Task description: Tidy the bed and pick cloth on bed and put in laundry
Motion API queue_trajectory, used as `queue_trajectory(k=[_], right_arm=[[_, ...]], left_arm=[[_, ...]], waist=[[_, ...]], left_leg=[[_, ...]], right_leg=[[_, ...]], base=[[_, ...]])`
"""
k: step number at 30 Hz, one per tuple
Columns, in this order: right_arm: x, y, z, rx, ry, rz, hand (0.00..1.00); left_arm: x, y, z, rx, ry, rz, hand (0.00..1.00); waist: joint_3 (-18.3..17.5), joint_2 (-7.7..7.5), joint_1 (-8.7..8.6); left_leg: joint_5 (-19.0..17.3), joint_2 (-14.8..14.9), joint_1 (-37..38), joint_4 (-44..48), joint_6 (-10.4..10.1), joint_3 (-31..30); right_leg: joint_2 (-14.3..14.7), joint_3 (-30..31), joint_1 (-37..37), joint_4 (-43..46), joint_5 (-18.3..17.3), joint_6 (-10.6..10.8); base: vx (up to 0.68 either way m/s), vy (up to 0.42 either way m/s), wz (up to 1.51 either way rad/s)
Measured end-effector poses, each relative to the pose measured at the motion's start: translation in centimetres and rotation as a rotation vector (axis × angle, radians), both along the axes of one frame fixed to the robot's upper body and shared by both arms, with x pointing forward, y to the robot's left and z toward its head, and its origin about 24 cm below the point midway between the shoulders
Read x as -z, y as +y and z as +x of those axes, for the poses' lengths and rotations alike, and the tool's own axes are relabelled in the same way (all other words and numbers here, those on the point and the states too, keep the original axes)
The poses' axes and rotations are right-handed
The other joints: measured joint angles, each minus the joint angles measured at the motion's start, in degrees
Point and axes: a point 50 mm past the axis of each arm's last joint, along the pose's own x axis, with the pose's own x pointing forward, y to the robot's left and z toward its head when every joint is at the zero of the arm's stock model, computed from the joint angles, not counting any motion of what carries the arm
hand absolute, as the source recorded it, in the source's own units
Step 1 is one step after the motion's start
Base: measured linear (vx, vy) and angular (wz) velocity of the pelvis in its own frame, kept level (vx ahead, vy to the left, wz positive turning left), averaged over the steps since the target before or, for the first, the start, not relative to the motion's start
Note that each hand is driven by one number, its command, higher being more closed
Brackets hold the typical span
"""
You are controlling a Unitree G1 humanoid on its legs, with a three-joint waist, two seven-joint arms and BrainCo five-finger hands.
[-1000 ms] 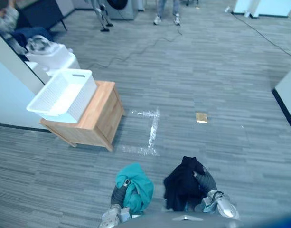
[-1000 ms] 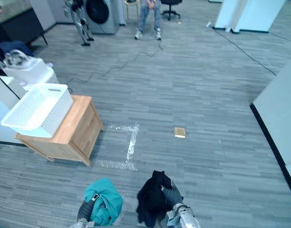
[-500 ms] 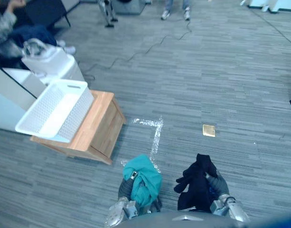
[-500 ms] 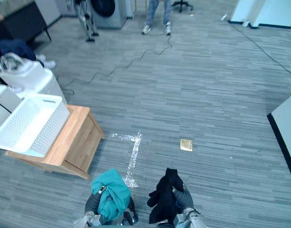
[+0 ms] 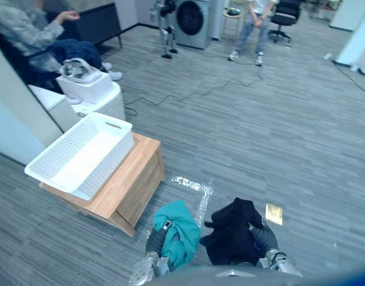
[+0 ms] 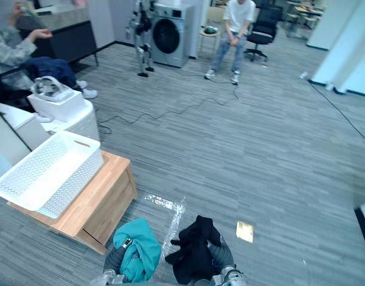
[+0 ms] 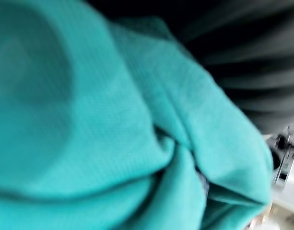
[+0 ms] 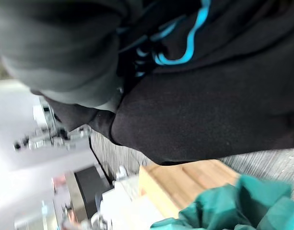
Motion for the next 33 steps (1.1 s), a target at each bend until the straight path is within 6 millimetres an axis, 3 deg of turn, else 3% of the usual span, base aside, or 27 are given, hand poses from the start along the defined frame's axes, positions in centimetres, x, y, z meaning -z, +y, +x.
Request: queue_trajectory(k=[1, 2, 4, 5, 6, 8, 10, 11, 12, 13, 14, 15, 17, 20, 22, 23, 24, 26, 29, 30, 32, 33], right_arm=[[0.0, 0.0, 0.2, -0.002, -0.006, 0.001, 1.0], [-0.1, 0.1, 0.4, -0.005, -0.015, 0.003, 1.0], [-0.3, 0.1, 0.7, -0.007, -0.03, 0.002, 1.0], [-0.4, 0.0, 1.0, -0.005, -0.034, -0.007, 1.0], [-0.3, -0.1, 1.0, -0.003, -0.028, -0.016, 1.0], [-0.4, -0.8, 2.5, -0.027, -0.049, -0.059, 1.0], [-0.6, -0.7, 3.5, -0.047, -0.071, -0.067, 1.0], [-0.8, -0.5, 3.8, -0.055, -0.08, -0.066, 1.0], [-0.8, -0.5, 3.8, -0.062, -0.08, -0.069, 1.0], [-0.8, -0.4, 3.9, -0.066, -0.084, -0.067, 1.0], [-0.7, -0.6, 3.6, -0.066, -0.075, -0.071, 1.0], [-0.6, -0.6, 3.5, -0.069, -0.071, -0.074, 1.0], [-0.7, -0.8, 3.7, -0.076, -0.078, -0.09, 1.0], [-0.7, -0.9, 3.8, -0.084, -0.081, -0.096, 1.0], [-0.8, -1.0, 3.9, -0.101, -0.085, -0.119, 1.0], [-0.7, -0.9, 3.9, -0.103, -0.08, -0.124, 1.0], [-0.7, -0.7, 4.0, -0.106, -0.08, -0.122, 1.0], [-0.8, 0.4, 4.7, -0.122, -0.098, -0.102, 1.0], [-1.3, 1.7, 5.4, -0.128, -0.13, -0.072, 1.0], [-1.5, 1.9, 5.7, -0.12, -0.142, -0.07, 1.0], [-1.4, 2.0, 5.5, -0.095, -0.14, -0.069, 1.0], [-1.5, 1.9, 5.4, -0.079, -0.144, -0.075, 1.0]], left_arm=[[-0.1, 0.1, 0.3, 0.006, -0.004, 0.005, 1.0], [-0.3, 0.4, 0.5, 0.011, -0.015, 0.013, 1.0], [-0.3, 0.8, 0.5, 0.007, -0.015, 0.022, 1.0], [-0.2, 1.1, 0.2, 0.01, -0.007, 0.03, 1.0], [-0.2, 1.0, 0.1, 0.008, 0.0, 0.023, 1.0], [-0.1, 0.3, -0.2, 0.006, 0.002, -0.009, 1.0], [0.0, 0.3, -0.4, -0.003, 0.008, -0.012, 1.0], [0.1, 0.3, -0.7, -0.013, 0.016, -0.018, 1.0], [0.1, 0.1, -0.9, -0.013, 0.02, -0.027, 1.0], [0.1, -0.1, -0.9, -0.008, 0.019, -0.035, 1.0], [0.1, -0.4, -0.9, 0.002, 0.014, -0.049, 1.0], [-0.1, -0.5, -0.7, 0.008, 0.002, -0.06, 1.0], [-0.4, -0.7, -0.4, 0.023, -0.024, -0.077, 1.0], [-1.1, -1.1, 0.0, 0.042, -0.07, -0.076, 1.0], [-1.8, -1.7, 0.5, 0.037, -0.114, -0.091, 1.0], [-2.1, -2.1, 0.7, 0.032, -0.129, -0.105, 1.0], [-2.1, -2.1, 0.8, 0.033, -0.132, -0.105, 1.0], [-2.1, -1.5, 0.7, 0.035, -0.13, -0.086, 1.0], [-2.1, -1.1, 0.6, 0.051, -0.114, -0.076, 1.0], [-2.3, -1.2, 0.8, 0.064, -0.116, -0.077, 1.0], [-2.4, -1.5, 1.1, 0.074, -0.117, -0.088, 1.0], [-2.4, -1.9, 1.1, 0.1, -0.111, -0.098, 1.0]], waist=[[0.4, 0.8, -0.29], [0.4, 1.02, -0.55], [0.5, 0.34, -0.23], [1.1, -0.24, -0.13], [1.7, 1.29, -0.08], [2.3, 5.7, 0.79], [2.4, 5.98, 0.94], [2.5, 6.08, 1.01], [3.2, 6.03, 1.03], [3.4, 6.34, 1.03], [3.3, 6.36, 1.28], [3.3, 6.08, 1.53], [3.2, 6.05, 2.06], [3.2, 6.04, 2.09], [2.4, 6.91, 2.4], [1.9, 7.25, 2.63], [1.4, 7.34, 2.84], [0.3, 4.4, 4.27], [-0.3, 3.31, 5.08], [-0.2, 2.84, 5.03], [-0.3, 2.41, 5.06], [-0.4, 2.54, 4.85]], left_leg=[[-0.5, 1.5, 1.0, 0.0, -0.9, -2.6], [-1.2, 2.6, 1.3, 0.0, -2.0, -5.4], [-2.6, 2.9, 2.1, 0.0, -4.2, -8.0], [-4.4, 3.3, 3.8, 0.6, -6.1, -8.7], [-5.7, 4.7, 4.8, 1.8, -7.3, -8.8], [-5.8, 8.5, 4.0, 6.9, -8.6, -8.0], [-3.6, 9.0, 1.0, 14.6, -9.0, -7.9], [-0.7, 10.2, -2.8, 23.9, -9.7, -7.6], [3.4, 13.4, -7.1, 34.8, -10.5, -5.1], [3.9, 15.3, -9.1, 39.7, -10.5, -3.0], [2.9, 18.5, -12.2, 45.4, -9.1, 2.5], [1.6, 19.6, -14.4, 46.1, -7.6, 7.1], [-0.6, 19.1, -16.9, 41.3, -6.8, 12.7], [-0.3, 15.5, -16.1, 23.9, -6.8, 21.2], [7.5, 14.0, -15.8, 12.8, -5.4, 24.0], [8.7, 12.6, -15.0, 8.4, -4.0, 24.1], [8.8, 11.6, -14.5, 6.6, -4.0, 23.5], [9.1, 9.1, -14.1, 3.9, -3.5, 22.8], [9.1, 6.7, -11.1, 0.3, -3.5, 21.4], [9.1, 5.3, -9.5, -1.9, -3.5, 19.9], [9.0, 3.9, -8.3, -4.1, -3.3, 17.5], [8.5, 3.0, -7.6, -5.2, -3.0, 15.4]], right_leg=[[2.7, 0.9, 0.1, -11.4, 2.2, -0.1], [5.2, 3.0, 0.3, -24.1, 7.4, 0.1], [6.2, 8.5, 0.0, -36.5, 14.1, 2.3], [6.2, 10.6, 0.5, -35.7, 18.9, 2.6], [7.3, 10.3, 1.0, -33.5, 21.4, 0.3], [9.8, 7.8, 2.2, -30.4, 17.5, -3.0], [9.3, 6.6, 2.7, -27.7, 14.2, -3.7], [9.1, 5.2, 4.9, -27.5, 12.3, -4.2], [9.5, 3.3, 8.8, -29.3, 11.0, -4.9], [9.5, 2.0, 11.0, -30.3, 10.4, -5.1], [9.4, 0.0, 14.2, -32.3, 9.6, -5.7], [8.6, -2.0, 16.9, -33.8, 9.0, -5.6], [7.4, -4.3, 19.1, -35.8, 8.6, -5.4], [5.4, -9.2, 22.5, -38.3, 9.2, -4.0], [5.4, -12.3, 23.7, -38.7, 9.2, -2.3], [5.3, -13.6, 24.1, -38.5, 8.6, -1.0], [5.0, -13.9, 24.2, -38.3, 8.7, -0.3], [3.4, -14.3, 24.4, -38.2, 7.9, 1.2], [1.9, -15.0, 25.8, -36.1, 7.2, 2.2], [0.6, -15.4, 26.3, -33.5, 6.2, 3.2], [-1.6, -16.4, 25.5, -27.1, 5.5, 3.3], [-4.4, -15.9, 22.7, -18.3, 5.5, 3.0]], base=[[0.56, -0.203, 1.19], [0.47, -0.184, 1.23], [0.56, -0.301, 1.11], [0.63, -0.375, 1.04], [0.51, -0.313, 0.71], [0.48, -0.284, 0.33], [0.42, -0.261, 0.39], [0.44, -0.288, 0.66], [0.35, -0.22, 0.7], [0.33, -0.182, 0.83], [0.3, -0.154, 0.82], [0.28, -0.139, 0.78], [0.25, -0.074, 0.59], [0.27, 0.033, 0.73], [0.27, 0.097, 0.91], [0.16, 0.09, 0.69], [0.2, 0.134, 0.71], [0.25, 0.157, 0.37], [0.19, 0.099, 0.3], [0.09, 0.065, 0.63], [0.06, 0.073, 0.71], [0.04, 0.083, 0.62]])
